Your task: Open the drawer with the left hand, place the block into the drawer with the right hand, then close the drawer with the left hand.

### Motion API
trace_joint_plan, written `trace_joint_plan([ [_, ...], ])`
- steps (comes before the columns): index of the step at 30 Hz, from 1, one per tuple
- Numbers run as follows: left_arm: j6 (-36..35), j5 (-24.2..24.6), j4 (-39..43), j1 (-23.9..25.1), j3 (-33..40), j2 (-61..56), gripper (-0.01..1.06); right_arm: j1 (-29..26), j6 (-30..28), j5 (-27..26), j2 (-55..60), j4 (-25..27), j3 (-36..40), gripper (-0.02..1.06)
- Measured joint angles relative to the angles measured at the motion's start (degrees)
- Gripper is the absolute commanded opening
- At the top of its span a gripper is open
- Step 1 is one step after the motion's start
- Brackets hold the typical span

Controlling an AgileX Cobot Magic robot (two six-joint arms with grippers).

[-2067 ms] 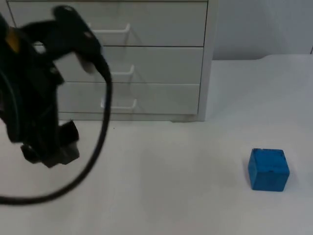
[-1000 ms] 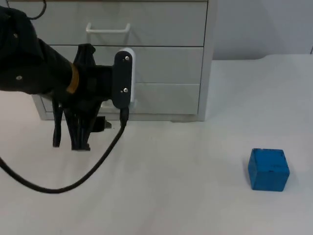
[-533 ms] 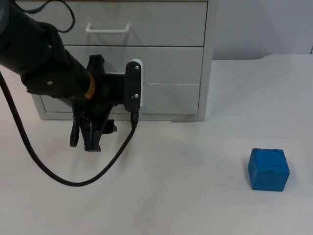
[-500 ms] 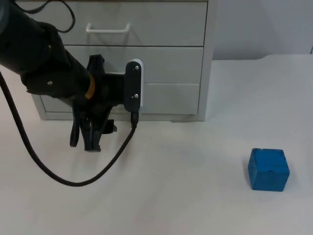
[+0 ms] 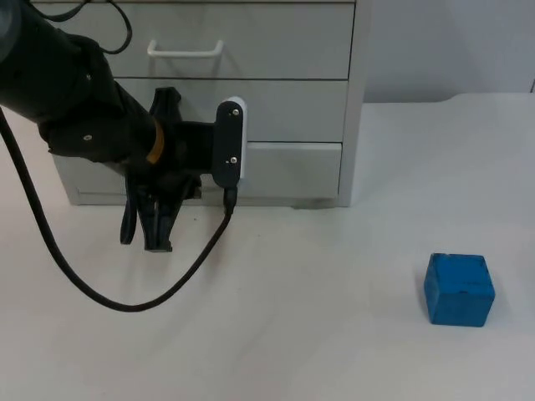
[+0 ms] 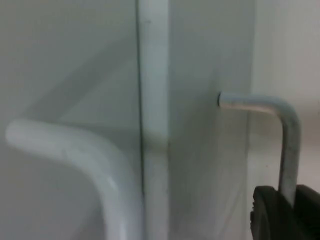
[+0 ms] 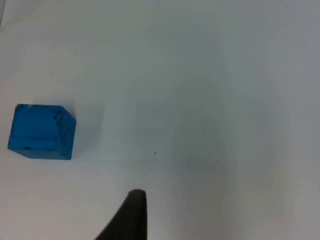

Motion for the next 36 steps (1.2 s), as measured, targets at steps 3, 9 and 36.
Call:
trace_joint_plan([
  [3, 0.00, 0.14, 0.00, 0.00, 0.00, 0.00, 0.24, 0.00, 0.00, -0.10, 0.00, 0.00, 0.00, 1.05],
  [9, -0.11, 0.17, 0.00, 0.00, 0.00, -0.21, 0.54, 0.00, 0.00, -0.34, 0.00, 0.00, 0.00, 1.05],
  [36, -1.20, 9.70, -12.42, -1.68, 0.81, -6.71, 0.46, 0.00, 0.00, -0.43, 0.00, 0.00, 0.00, 1.05],
])
